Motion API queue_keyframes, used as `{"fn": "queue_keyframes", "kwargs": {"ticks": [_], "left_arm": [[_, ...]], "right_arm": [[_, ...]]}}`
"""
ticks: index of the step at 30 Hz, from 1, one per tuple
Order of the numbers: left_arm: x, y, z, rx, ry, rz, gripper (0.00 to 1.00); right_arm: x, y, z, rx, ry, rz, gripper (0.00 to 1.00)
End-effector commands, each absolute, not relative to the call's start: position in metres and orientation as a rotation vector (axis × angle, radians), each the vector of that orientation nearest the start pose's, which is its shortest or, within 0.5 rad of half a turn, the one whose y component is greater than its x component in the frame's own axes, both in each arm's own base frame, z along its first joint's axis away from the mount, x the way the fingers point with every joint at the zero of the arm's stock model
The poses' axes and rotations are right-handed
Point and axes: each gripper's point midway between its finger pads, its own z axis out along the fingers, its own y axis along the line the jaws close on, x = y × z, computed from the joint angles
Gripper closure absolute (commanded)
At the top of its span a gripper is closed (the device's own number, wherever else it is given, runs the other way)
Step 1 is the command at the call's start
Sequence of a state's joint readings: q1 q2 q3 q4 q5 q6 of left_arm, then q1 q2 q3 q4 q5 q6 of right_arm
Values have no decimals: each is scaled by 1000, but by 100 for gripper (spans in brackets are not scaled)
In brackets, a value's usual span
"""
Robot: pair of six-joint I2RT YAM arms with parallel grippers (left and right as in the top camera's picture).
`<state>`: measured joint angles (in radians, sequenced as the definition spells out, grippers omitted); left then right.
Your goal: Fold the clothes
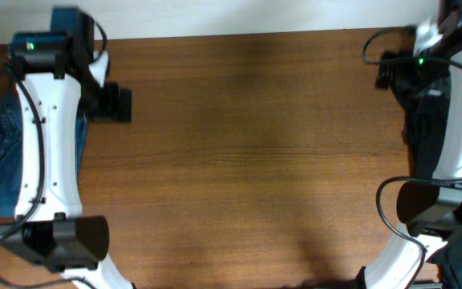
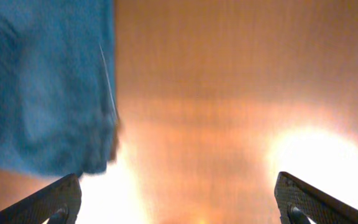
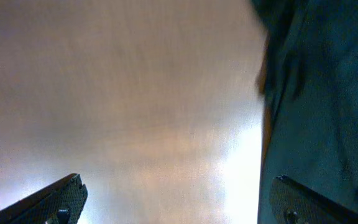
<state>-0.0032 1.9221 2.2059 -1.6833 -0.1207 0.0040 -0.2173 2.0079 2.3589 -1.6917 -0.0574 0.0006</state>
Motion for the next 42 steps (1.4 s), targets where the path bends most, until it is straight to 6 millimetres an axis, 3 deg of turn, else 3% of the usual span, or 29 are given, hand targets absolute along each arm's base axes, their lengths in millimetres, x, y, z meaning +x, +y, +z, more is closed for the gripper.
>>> {"fn": "queue_keyframes", "kwargs": {"ticks": [1,7,10,13,17,25,28,31,34,38,42], "left_arm": [[324,12,237,-11,3047,51,1],[261,7,185,-64,3285,-26,1],[250,5,170,-74,3285,-43,1],[243,5,173,-67,3127,-34,1],[235,8,196,-61,2878,0,1],[217,29,250,-110,2367,159,1],[221,43,252,-159,2250,250,1],[229,49,236,-176,2224,281,1],[240,49,201,-172,2265,284,1],[238,46,155,-154,2401,281,1],[238,47,135,-147,2484,292,1]], "right_arm": [[352,-65,256,322,2933,79,1],[277,-42,253,329,2989,139,1],[241,-33,253,336,2976,151,1],[210,-19,258,286,2872,157,1],[195,-11,263,212,2710,130,1],[185,-8,267,173,2372,89,1],[195,-15,253,181,2333,48,1],[206,-19,227,193,2360,32,1],[223,-22,196,198,2400,37,1],[230,-12,182,181,2467,122,1],[233,-11,173,185,2506,134,1]]}}
